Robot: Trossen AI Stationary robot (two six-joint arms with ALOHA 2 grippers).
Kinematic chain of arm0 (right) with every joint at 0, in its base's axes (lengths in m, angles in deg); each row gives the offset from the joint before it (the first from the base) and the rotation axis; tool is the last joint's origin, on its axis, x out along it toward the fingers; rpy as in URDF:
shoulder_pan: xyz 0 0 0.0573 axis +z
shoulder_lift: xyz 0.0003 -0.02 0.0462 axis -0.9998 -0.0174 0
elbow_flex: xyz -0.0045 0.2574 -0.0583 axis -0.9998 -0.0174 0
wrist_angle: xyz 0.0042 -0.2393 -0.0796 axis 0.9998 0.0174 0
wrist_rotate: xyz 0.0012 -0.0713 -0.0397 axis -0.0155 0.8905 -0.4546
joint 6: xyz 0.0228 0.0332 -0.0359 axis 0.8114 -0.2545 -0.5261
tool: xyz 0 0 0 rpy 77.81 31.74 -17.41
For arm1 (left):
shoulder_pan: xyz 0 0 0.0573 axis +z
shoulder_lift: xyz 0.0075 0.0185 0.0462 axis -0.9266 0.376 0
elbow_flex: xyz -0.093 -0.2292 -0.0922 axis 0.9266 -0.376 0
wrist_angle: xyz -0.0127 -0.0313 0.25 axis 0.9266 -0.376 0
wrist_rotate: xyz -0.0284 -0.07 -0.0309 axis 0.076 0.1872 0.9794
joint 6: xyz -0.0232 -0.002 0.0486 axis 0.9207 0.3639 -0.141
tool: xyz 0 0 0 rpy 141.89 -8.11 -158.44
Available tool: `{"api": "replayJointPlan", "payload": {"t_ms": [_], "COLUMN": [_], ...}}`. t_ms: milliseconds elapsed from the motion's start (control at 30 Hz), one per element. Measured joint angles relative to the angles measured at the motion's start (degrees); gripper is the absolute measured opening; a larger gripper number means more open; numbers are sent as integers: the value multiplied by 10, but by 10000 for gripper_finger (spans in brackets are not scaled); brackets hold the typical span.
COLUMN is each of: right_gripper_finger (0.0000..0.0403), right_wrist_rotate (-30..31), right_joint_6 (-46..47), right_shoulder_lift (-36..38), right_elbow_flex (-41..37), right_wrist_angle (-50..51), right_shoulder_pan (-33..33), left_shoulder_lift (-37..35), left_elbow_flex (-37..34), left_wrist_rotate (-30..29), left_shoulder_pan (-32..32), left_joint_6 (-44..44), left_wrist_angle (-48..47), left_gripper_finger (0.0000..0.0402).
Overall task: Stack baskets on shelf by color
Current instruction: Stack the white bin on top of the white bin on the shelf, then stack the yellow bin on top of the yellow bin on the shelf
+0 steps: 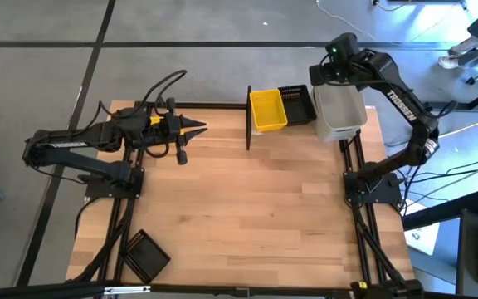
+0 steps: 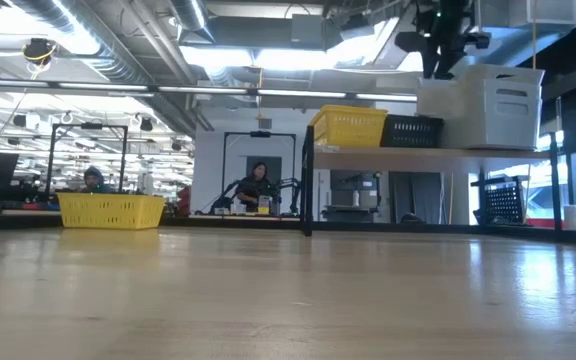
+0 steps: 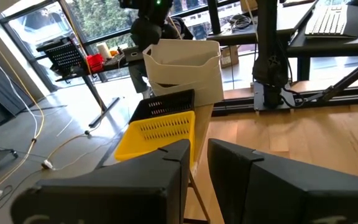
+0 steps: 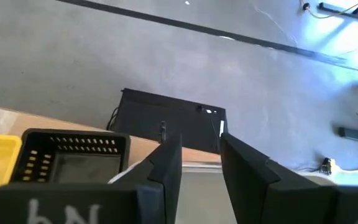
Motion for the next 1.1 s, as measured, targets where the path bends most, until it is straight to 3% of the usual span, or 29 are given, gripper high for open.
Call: {"api": "replayJointPlan", "payload": {"t_ms": [367,567,833,1100], "right_gripper_finger": [108,108,108,108], "right_wrist_rotate": [-18,-30,-266,-329], "right_joint_6": [-2,-72,-223,-271], "right_shoulder_lift": [-2,-1,9,4], "right_elbow_flex": [-27,46,114,78], "right_wrist_angle": [5,11,105,146], "right_shoulder_pan": [-2,7,104,226], "left_shoulder_lift": [0,0,0,-1], "left_elbow_flex": [0,0,0,0], "left_wrist_rotate": [0,0,-33,-80], "left_shoulder_pan": [0,0,0,0], "left_joint_6": [1,-1,2,40], "left_wrist_angle": [0,0,-5,-30], "left_gripper_finger": [49,49,49,49]}}
